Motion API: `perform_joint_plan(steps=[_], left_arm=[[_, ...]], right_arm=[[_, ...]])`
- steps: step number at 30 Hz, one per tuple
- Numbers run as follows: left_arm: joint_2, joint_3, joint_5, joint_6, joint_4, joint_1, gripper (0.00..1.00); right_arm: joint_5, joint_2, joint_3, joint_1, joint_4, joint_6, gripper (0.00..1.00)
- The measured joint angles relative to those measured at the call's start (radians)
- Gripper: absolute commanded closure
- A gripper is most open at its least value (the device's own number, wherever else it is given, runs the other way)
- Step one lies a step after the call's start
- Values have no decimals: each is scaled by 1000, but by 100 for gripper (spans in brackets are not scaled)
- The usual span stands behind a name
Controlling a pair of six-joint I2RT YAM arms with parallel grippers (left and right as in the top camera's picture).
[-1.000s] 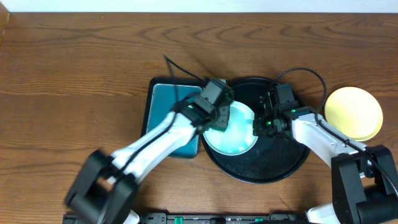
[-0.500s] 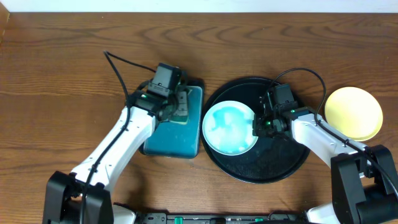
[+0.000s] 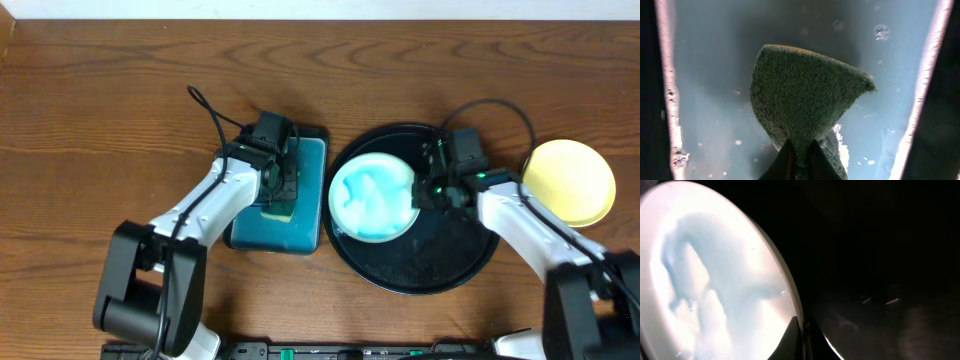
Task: Clean dirty plates on tray and stack at the side
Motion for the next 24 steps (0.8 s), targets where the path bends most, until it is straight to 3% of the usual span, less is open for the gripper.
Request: perform_joint_plan(steps=[4, 7, 18, 24], left_arm=[[16, 0, 0, 5, 2, 0, 83], [16, 0, 2, 13, 2, 0, 67], [4, 0, 3, 17, 0, 21, 58], [-117, 0, 0, 18, -11, 84, 48]], right_arm=[[96, -98, 29, -11, -10, -37, 99], [193, -151, 34, -11, -32, -76, 99], [516, -275, 34, 51, -36, -211, 99], [703, -299, 34, 128, -21, -291, 99]])
